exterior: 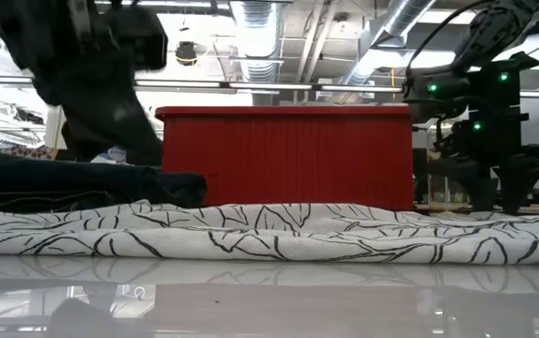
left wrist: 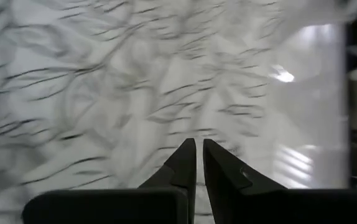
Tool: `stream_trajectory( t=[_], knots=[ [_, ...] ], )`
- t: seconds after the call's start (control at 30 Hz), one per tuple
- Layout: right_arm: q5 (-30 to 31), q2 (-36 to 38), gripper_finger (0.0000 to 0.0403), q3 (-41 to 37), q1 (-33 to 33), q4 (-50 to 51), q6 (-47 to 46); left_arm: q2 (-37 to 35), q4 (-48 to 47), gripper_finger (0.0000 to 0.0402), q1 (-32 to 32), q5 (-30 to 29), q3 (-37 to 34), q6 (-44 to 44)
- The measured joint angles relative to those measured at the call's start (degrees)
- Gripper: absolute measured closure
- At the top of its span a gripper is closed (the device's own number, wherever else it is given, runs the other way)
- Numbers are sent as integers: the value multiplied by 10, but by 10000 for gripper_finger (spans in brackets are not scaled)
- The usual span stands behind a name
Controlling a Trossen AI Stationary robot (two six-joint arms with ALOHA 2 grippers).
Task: Fold Laundry from Bin
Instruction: Fold the white patterned shirt
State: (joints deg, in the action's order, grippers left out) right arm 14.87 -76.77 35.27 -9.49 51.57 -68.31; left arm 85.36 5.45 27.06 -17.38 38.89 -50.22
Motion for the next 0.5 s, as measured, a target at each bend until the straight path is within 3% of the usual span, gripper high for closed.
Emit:
stream_trajectory(
  t=[0.23,0.5],
  knots=[
    [1,4,202,0,5,-3,12,1,-35,384,-3,22,-1,4],
    [20,101,209,-1,49,44,-51,73,-12,384,7,72,-1,-20]
  ],
)
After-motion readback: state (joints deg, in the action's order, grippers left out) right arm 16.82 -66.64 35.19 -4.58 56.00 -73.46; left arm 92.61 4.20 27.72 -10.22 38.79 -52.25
